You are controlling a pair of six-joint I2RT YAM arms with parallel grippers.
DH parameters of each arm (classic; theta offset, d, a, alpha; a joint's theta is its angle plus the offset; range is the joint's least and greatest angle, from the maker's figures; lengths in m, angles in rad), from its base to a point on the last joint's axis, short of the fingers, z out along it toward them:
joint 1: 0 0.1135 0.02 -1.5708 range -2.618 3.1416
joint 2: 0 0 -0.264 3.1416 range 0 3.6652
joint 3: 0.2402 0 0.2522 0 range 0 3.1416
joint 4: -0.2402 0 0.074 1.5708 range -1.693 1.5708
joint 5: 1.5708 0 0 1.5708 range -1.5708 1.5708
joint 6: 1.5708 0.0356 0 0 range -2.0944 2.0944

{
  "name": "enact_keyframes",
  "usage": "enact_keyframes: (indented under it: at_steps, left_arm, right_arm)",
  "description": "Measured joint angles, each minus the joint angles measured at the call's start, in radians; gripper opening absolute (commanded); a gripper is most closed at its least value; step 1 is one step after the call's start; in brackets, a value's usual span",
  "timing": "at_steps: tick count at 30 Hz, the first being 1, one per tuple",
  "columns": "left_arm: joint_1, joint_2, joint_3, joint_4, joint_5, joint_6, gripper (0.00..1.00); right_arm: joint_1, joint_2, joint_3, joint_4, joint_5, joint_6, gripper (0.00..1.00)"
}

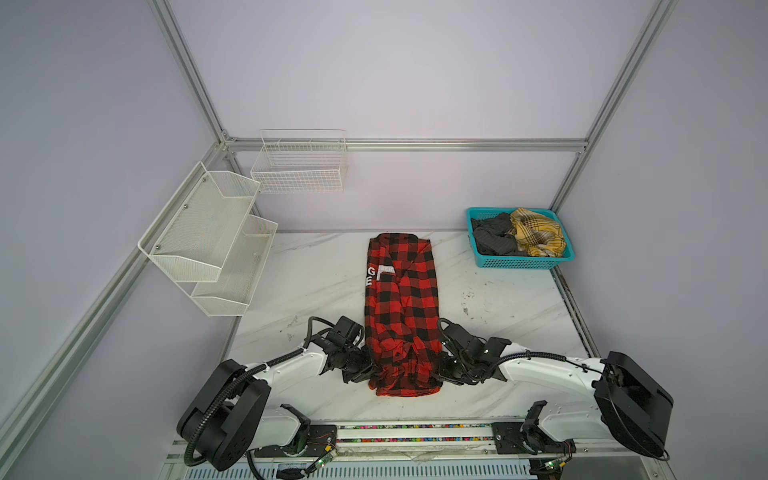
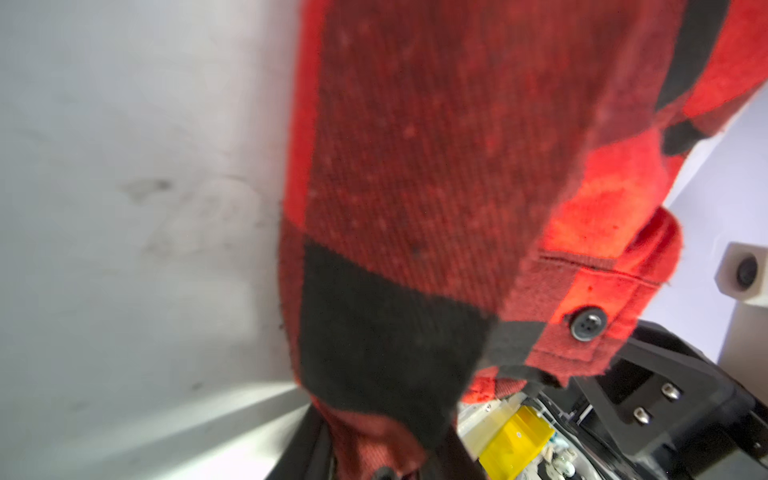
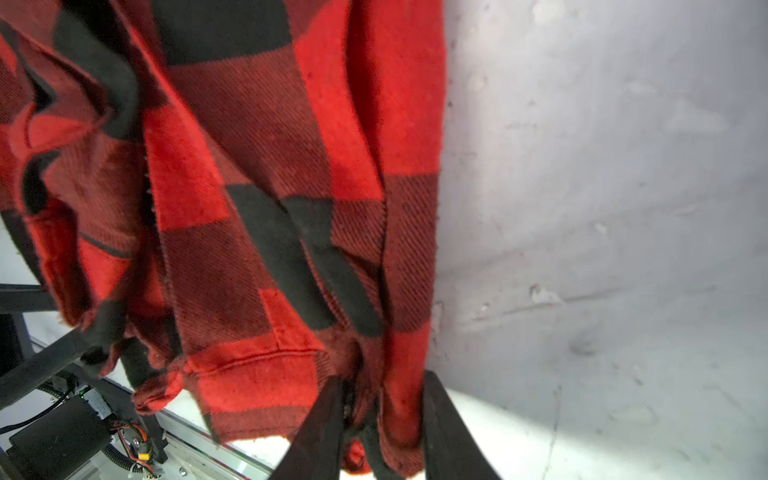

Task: Fold and stack the long sleeve shirts
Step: 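Lift the near end with both grippers and fold it toward the far end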

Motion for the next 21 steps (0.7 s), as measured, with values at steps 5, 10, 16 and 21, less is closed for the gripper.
enact_keyframes:
  at_steps: [5,10,16,21]
  left_arm:
    - [-0.005,0.013,-0.003,0.009,-0.005,0.000,0.02]
    - [-0.006,0.020,-0.003,0.017,-0.002,0.000,0.00]
    - [-0.008,-0.020,-0.001,-0.038,-0.038,0.000,0.00]
    - [-0.014,-0.073,0.000,-0.112,-0.072,0.002,0.00]
  right_arm:
    - [0.000,0.000,0.000,0.010,-0.003,0.003,0.29]
    - [0.000,0.000,0.000,0.021,-0.007,0.006,0.17]
    - [0.000,-0.013,0.034,-0.003,0.010,0.000,0.01]
    - [0.005,-0.045,0.038,-0.004,0.009,0.003,0.00]
